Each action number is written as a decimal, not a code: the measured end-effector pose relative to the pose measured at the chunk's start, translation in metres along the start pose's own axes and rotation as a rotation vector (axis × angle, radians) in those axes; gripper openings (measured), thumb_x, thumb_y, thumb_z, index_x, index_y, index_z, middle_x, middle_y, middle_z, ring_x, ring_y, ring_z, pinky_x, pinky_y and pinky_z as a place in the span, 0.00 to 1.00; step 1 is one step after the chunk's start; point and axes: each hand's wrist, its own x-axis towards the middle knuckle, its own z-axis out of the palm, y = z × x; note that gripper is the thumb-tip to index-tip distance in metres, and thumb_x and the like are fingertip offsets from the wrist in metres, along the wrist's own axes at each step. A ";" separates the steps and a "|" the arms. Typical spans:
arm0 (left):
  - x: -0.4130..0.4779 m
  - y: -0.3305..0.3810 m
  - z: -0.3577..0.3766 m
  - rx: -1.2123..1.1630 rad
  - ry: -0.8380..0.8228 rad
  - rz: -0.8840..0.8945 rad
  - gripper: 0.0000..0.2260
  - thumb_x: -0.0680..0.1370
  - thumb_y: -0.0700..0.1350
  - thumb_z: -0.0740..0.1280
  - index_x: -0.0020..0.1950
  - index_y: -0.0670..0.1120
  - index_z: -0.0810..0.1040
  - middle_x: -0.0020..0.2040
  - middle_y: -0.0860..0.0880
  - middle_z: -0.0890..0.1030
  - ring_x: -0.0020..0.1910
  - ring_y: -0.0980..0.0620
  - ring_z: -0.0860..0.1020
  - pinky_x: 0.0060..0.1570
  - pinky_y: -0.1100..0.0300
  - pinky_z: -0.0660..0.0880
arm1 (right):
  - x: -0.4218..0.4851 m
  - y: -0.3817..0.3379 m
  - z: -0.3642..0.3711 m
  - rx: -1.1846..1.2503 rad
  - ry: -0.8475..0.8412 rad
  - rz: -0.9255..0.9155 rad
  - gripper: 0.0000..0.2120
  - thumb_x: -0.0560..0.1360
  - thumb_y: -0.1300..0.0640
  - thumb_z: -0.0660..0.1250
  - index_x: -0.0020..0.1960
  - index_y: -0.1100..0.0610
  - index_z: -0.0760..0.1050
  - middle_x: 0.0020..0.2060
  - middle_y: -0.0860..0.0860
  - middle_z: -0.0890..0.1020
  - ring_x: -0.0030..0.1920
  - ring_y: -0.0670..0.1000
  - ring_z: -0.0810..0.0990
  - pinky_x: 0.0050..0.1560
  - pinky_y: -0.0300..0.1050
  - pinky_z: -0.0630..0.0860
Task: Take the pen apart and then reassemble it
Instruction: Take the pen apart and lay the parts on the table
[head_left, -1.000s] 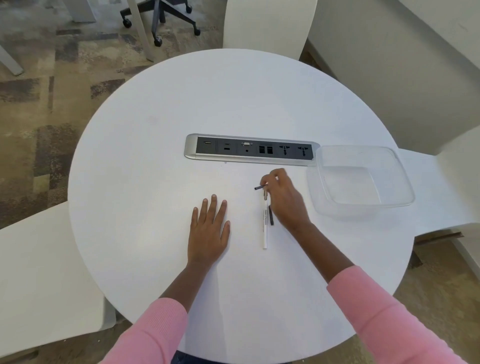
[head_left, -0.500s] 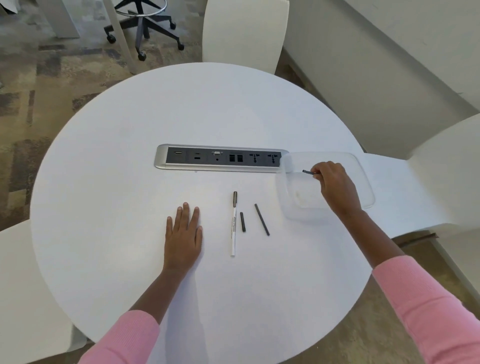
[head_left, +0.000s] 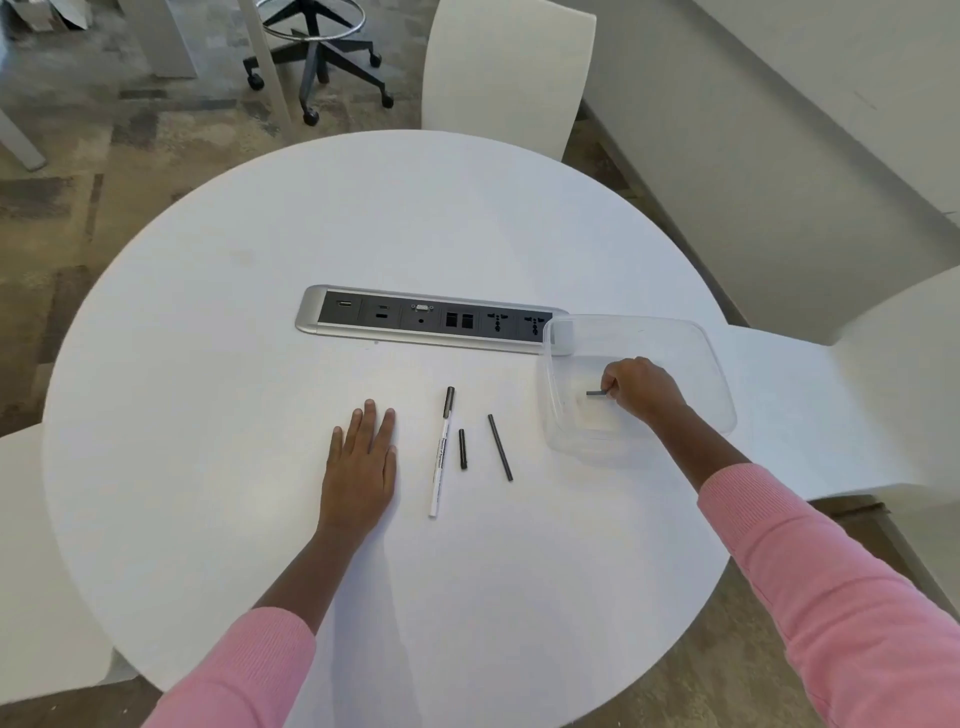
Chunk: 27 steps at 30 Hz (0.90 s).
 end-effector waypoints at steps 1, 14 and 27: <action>0.000 0.000 0.000 0.000 0.003 0.000 0.22 0.76 0.44 0.51 0.66 0.39 0.73 0.65 0.37 0.74 0.62 0.38 0.75 0.58 0.42 0.71 | 0.001 0.001 0.001 0.000 -0.012 0.000 0.11 0.72 0.69 0.60 0.48 0.61 0.79 0.51 0.59 0.81 0.54 0.60 0.76 0.51 0.50 0.72; 0.000 0.002 0.002 -0.017 0.021 -0.004 0.22 0.76 0.44 0.51 0.66 0.39 0.72 0.66 0.36 0.73 0.62 0.37 0.74 0.58 0.40 0.70 | -0.015 -0.005 -0.041 0.400 0.369 -0.002 0.09 0.72 0.70 0.61 0.46 0.63 0.79 0.46 0.61 0.82 0.47 0.58 0.79 0.50 0.49 0.74; -0.002 -0.001 0.000 -0.027 -0.023 -0.001 0.22 0.76 0.44 0.51 0.66 0.40 0.73 0.66 0.37 0.73 0.63 0.38 0.74 0.58 0.42 0.71 | -0.064 -0.111 -0.019 0.636 0.396 -0.239 0.07 0.70 0.71 0.64 0.43 0.63 0.79 0.41 0.60 0.82 0.39 0.54 0.77 0.42 0.43 0.74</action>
